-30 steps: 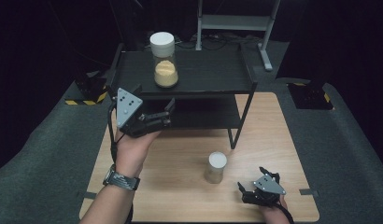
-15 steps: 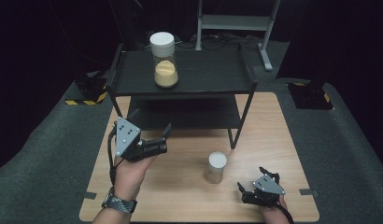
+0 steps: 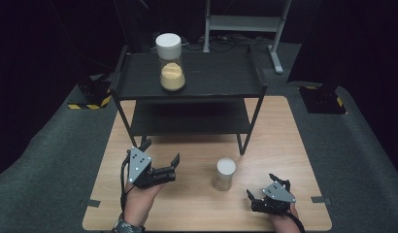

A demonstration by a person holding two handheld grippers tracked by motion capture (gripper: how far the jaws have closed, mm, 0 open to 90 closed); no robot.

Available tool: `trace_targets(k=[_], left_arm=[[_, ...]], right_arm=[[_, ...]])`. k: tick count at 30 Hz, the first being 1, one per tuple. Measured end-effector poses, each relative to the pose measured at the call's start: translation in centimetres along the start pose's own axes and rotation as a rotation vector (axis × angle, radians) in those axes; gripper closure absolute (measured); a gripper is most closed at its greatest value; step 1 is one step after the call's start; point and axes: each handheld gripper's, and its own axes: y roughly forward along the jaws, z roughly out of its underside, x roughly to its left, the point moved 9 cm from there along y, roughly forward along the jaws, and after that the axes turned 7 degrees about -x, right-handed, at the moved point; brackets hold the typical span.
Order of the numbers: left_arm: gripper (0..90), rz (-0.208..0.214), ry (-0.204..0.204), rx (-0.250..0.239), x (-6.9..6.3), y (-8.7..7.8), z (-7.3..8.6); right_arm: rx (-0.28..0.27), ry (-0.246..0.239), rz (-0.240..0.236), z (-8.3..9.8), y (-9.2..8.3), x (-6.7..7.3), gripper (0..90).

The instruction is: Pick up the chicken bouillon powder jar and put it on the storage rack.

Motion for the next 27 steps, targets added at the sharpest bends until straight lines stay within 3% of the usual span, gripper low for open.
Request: trace_targets(k=[12,20,25,27], left_arm=[[0.4,0.014,0.033,0.084,0.0,-0.3,4.5],[0.4,0.021,0.03,0.163,0.2,0.0,8.1],[0.4,0.025,0.031,0.207,0.4,0.4,9.6],[0.4,0.022,0.062,0.231,0.4,0.6,10.1]], right_arm=[[0.0,-0.01,0.003,0.0,0.0,0.1,0.6],[0.002,-0.015,0.011,0.0,0.0,0.3,0.6],[0.003,-0.018,0.02,0.0,0.0,0.4,0.6],[0.005,-0.018,0.023,0.0,0.0,0.4,0.6]])
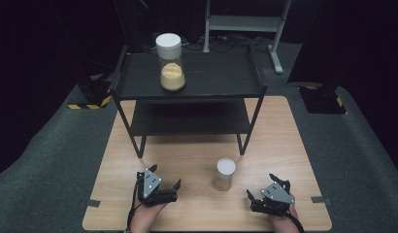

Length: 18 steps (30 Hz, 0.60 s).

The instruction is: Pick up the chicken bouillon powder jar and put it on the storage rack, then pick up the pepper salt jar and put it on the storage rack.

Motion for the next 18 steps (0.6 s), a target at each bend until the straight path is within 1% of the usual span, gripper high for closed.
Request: trace_targets(k=[4,7,8,9,12,14,15,17,18], left_arm=[[0.4,0.008,0.039,0.065,-0.2,0.6,0.5],[0.4,0.021,0.032,0.109,-0.2,1.0,0.8],[0.5,0.018,0.04,0.111,-0.3,1.1,0.8],[0.5,0.018,0.037,0.108,-0.3,1.1,0.8],[0.5,0.023,0.028,0.121,-0.2,1.2,0.7],[0.5,0.013,0.039,0.135,-0.3,1.3,0.7],[0.5,0.002,0.049,0.14,-0.5,1.3,0.6],[0.6,-0.001,0.078,0.147,-0.9,1.3,0.6],[0.5,-0.001,0.102,0.152,-1.1,1.3,0.6]], right_arm=[[0.001,0.005,0.005,0.0,0.0,0.0,0.6],[0.003,0.011,0.013,0.0,0.0,0.0,0.6],[0.002,0.013,0.014,0.0,0.0,0.0,0.6],[0.0,0.012,0.013,0.0,0.0,0.0,0.6],[-0.006,0.011,0.011,0.1,-0.1,0.0,0.6],[-0.008,0.008,0.0,0.1,-0.1,-0.1,0.0],[-0.011,0.007,-0.009,0.1,-0.1,-0.1,0.0],[-0.019,0.013,-0.014,0.2,-0.2,-0.2,0.0],[-0.021,0.017,-0.012,0.2,-0.2,-0.2,0.0]])
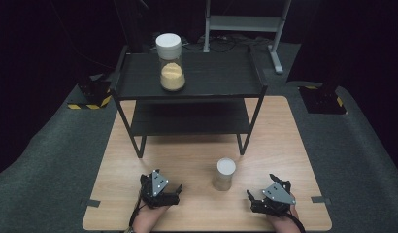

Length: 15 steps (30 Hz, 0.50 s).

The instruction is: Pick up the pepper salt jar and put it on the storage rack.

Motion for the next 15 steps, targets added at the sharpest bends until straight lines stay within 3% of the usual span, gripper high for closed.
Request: trace_targets(k=[3,8,12,15], left_arm=[[0.7,0.012,0.032,0.001,-0.24,0.03,-0.03],[0.7,0.008,0.007,0.002,0.03,0.02,-0.03],[0.8,0.005,0.003,-0.001,0.01,-0.01,0.0],[0.7,0.002,0.013,0.007,-0.11,0.08,-0.07]], right_arm=[[-0.002,0.01,-0.003,0.02,-0.02,-0.12,0.0],[-0.015,0.023,0.003,0.12,-0.14,-0.21,0.0],[-0.018,0.015,0.002,0.1,-0.07,-0.1,0.0],[-0.023,0.035,0.002,0.12,-0.17,-0.12,0.0]])
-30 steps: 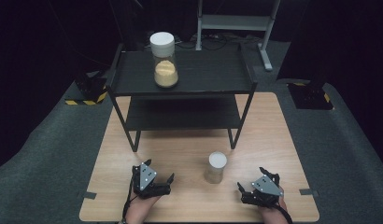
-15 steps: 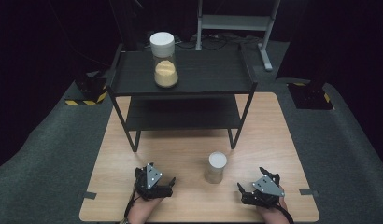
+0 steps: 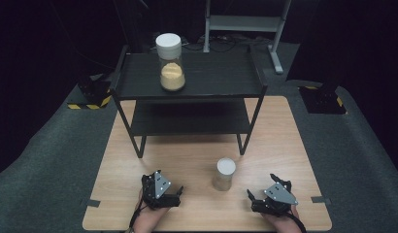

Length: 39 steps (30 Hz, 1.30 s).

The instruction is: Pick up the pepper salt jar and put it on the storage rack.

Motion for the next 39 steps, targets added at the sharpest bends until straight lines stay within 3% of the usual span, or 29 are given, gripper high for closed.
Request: trace_targets(k=[4,22,26,39], left_arm=[[0.8,0.002,0.0,0.001,0.0,0.0,0.0],[0.7,0.011,-0.013,-0.014,0.2,-0.1,0.1],[0.8,0.015,-0.017,-0.012,0.3,-0.1,0.1],[0.8,0.022,-0.017,-0.014,0.3,-0.1,0.1]], right_arm=[[-0.01,0.004,-0.004,-0.2,-0.3,-0.1,0.0],[-0.151,0.037,-0.002,-2.6,-2.6,-0.2,0.0],[-0.187,0.055,-0.031,-3.2,-2.9,0.2,0.0],[-0.213,0.077,-0.114,-4.4,-1.8,1.8,0.0]])
